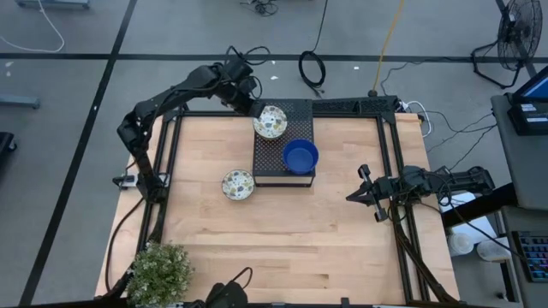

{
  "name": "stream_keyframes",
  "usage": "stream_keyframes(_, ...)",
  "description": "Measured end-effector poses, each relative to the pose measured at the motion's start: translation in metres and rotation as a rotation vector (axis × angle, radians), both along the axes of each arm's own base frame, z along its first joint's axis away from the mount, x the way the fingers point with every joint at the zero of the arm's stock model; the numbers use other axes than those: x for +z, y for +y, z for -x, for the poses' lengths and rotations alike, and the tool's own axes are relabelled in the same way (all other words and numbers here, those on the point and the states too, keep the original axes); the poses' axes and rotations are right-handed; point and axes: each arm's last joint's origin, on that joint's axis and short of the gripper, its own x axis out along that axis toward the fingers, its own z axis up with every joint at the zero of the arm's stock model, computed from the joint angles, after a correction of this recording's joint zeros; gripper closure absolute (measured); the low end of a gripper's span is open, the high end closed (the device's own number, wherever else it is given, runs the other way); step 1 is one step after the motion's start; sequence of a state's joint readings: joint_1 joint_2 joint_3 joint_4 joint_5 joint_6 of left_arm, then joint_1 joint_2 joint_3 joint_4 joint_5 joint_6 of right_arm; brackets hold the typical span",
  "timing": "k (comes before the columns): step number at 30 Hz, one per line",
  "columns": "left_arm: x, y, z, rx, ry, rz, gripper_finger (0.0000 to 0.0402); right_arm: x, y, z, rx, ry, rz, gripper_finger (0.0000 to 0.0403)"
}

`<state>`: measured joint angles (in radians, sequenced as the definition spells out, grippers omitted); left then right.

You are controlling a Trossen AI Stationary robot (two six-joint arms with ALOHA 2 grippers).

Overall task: Pick & Place Mini bowls
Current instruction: Stack the top white bowl on the white bowl on the shelf

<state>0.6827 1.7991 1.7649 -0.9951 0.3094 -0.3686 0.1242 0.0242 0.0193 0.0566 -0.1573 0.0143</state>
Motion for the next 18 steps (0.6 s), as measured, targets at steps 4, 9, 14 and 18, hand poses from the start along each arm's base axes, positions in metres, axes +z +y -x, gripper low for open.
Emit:
stream_keyframes(4, 0.009, -0.004, 0.004, -0.002, -0.016, -0.031, 0.0372, 0.0, 0.0, 0.0, 0.0, 0.0, 0.0, 0.0403)
stream_keyframes(9, 0.017, -0.009, 0.007, 0.001, -0.017, -0.069, 0.0371, 0.0, 0.0, 0.0, 0.0, 0.0, 0.0, 0.0403)
stream_keyframes(14, 0.017, -0.013, 0.005, -0.026, -0.005, -0.094, 0.0346, 0.0, 0.0, 0.0, 0.0, 0.0, 0.0, 0.0403)
stream_keyframes(18, 0.017, -0.016, 0.002, -0.036, 0.016, -0.13, 0.0302, 0.0, 0.0, 0.0, 0.0, 0.0, 0.0, 0.0403)
